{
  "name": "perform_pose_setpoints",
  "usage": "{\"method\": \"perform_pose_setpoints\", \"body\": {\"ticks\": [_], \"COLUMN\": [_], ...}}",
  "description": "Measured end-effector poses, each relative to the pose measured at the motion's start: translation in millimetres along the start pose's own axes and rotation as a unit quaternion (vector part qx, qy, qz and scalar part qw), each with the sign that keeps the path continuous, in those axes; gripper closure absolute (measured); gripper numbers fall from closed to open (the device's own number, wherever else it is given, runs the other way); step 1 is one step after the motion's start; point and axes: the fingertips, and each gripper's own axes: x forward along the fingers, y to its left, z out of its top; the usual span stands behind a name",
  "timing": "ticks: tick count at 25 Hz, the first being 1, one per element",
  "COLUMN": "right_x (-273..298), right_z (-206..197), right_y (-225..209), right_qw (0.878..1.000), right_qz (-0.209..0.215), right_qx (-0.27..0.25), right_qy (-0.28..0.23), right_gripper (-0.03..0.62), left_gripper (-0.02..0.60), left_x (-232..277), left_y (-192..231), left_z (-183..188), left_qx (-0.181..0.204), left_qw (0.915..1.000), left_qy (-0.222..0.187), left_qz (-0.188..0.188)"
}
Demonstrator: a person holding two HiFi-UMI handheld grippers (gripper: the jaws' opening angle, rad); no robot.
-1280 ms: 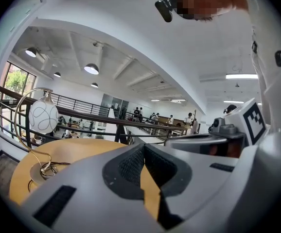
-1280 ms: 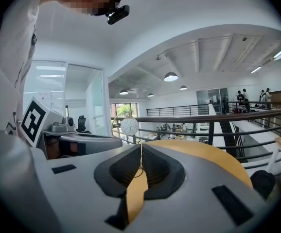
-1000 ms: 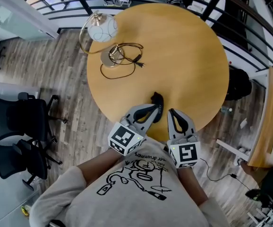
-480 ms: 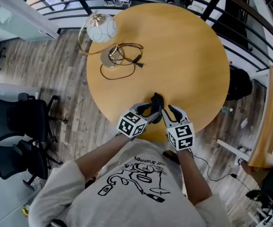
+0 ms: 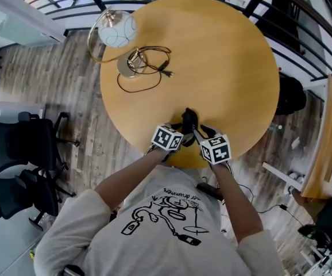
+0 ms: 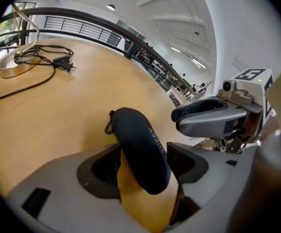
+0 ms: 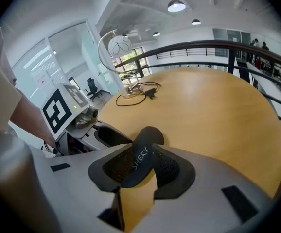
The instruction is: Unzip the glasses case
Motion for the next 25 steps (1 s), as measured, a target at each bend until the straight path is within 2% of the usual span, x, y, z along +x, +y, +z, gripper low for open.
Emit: {"method": "perform_pose_setpoints", "body": {"ticks": [7,11,14,19,25], "right_x": [28,31,31,27,18], "right_z": [-19,-18,-20,-17,1], "right_y": [-19,-25,-29,-27,-27], "right_qw": [0.993,0.989,0.986,0.973,0.970], "right_qz": [0.032,0.038,0.047,0.094,0.110], "right_qx": [0.108,0.139,0.157,0.209,0.216], "right_qy": [0.038,0.042,0.042,0.029,0.000], "right_gripper": [0.396,0.368,0.361,0.324,0.321], "left_gripper": [0.261,0.259,0.285,0.336,0.351], "left_x": [22,31,32,28,14], "left_y": [-6,-14,-15,-21,-27], "left_z": [-11,-12,-8,-3,15], "left_qx": [-0.031,-0.052,-0.065,-0.057,-0.063], "left_qw": [0.9991,0.9975,0.9961,0.9956,0.9929], "left_qy": [0.016,0.019,0.013,0.001,-0.034], "left_qz": [-0.023,-0.044,-0.059,-0.075,-0.095]}}
